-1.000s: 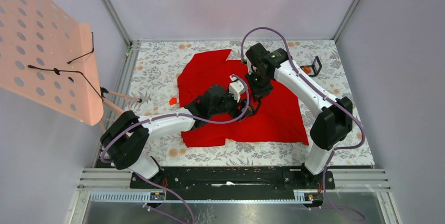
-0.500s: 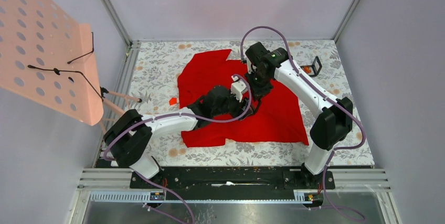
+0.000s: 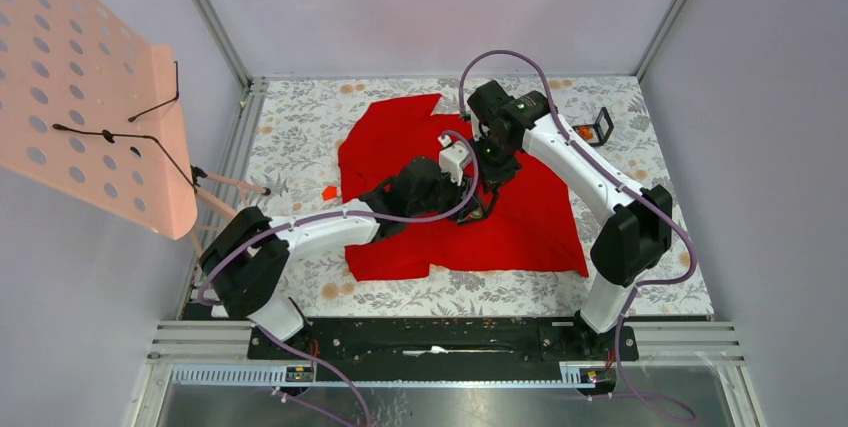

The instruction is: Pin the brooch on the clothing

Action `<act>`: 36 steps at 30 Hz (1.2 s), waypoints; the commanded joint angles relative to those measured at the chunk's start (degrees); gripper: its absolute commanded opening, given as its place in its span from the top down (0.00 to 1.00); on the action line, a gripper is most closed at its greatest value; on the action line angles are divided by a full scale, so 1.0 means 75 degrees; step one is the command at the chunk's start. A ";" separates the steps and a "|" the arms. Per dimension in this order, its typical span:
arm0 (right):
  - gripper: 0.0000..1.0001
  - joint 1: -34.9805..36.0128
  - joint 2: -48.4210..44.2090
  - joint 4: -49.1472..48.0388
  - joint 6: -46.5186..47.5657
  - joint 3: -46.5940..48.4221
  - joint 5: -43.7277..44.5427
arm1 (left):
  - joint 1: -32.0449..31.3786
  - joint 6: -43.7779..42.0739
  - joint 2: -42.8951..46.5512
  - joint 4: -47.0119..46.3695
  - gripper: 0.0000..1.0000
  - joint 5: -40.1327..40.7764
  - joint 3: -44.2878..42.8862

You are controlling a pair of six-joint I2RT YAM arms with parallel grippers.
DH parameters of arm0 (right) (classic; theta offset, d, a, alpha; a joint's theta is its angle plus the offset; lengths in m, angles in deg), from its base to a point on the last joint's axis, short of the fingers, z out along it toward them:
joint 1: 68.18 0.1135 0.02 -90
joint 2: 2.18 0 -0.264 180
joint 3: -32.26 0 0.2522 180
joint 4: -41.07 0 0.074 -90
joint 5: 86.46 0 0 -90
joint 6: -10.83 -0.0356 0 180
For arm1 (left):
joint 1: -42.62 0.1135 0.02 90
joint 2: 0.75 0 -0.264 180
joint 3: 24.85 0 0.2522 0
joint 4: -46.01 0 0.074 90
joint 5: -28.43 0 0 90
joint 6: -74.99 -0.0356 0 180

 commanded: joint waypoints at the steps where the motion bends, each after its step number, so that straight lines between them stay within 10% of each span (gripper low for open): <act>1: 1.00 0.0084 -0.0138 -0.0017 -0.0129 0.0311 0.0039 | -0.0083 0.0759 -0.0062 0.0286 0.74 0.0097 -0.0432; 20: 1.00 0.0081 -0.0210 -0.0176 -0.0213 0.0054 0.0299 | 0.0177 0.2544 -0.0122 0.0571 0.99 -0.0056 -0.0579; 36: 1.00 -0.0327 -0.0076 -0.0574 -0.0457 0.0106 0.2235 | 0.0420 0.2066 0.1486 -0.0273 1.00 0.0093 0.0337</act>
